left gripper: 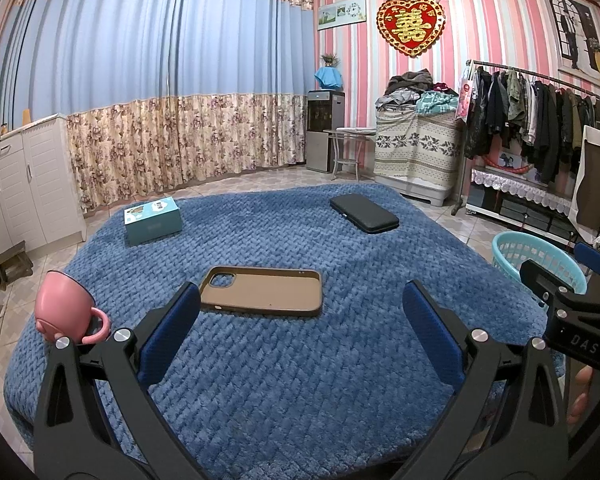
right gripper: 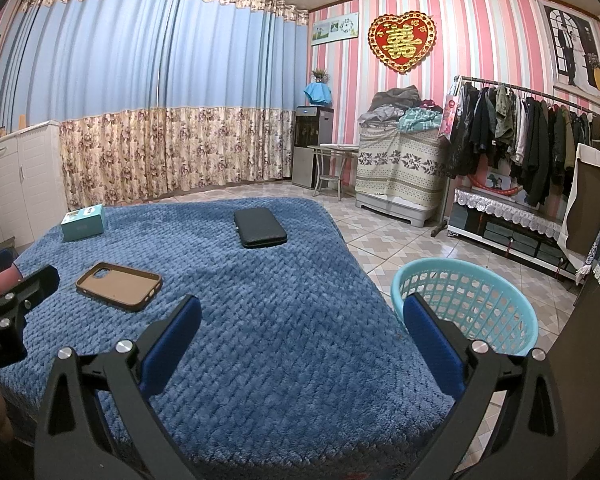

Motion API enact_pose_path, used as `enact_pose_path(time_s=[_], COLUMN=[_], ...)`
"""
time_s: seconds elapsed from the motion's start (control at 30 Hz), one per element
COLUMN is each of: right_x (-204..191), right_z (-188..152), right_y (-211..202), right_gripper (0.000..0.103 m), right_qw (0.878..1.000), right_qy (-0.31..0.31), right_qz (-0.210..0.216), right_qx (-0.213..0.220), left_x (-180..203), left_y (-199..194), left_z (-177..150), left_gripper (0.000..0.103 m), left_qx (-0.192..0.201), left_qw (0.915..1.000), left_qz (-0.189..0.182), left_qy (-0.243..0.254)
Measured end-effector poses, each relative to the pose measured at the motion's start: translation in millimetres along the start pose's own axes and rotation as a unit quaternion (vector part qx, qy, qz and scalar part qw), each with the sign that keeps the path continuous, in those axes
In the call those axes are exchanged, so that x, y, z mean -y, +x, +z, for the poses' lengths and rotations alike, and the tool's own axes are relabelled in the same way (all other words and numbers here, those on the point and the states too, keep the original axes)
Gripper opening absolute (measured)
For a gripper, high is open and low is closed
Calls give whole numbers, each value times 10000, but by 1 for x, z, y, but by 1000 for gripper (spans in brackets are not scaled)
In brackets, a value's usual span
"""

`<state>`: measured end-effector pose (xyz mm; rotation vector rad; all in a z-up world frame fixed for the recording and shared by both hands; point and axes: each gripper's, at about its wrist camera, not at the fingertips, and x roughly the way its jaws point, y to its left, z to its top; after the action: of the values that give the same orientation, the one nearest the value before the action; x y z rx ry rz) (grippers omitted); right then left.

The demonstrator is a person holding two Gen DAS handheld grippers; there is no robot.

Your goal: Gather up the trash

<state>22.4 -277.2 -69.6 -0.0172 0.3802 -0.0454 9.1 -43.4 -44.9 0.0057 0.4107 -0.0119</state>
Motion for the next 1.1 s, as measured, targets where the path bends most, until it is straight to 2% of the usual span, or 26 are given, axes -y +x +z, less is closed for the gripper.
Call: enact_pose_path(time_s=[1.1], right_x=[0], right_z=[-2], right_y=[0], right_gripper=[99], right_qw=[10000], right_qy=[-2], right_qz=[-1], right_qx=[6], left_x=[0], left_y=[0], left_z=[1], left_gripper=[98], left_qx=[-13], left_qw=[10000], left_qz=[-25], left_qy=[-20])
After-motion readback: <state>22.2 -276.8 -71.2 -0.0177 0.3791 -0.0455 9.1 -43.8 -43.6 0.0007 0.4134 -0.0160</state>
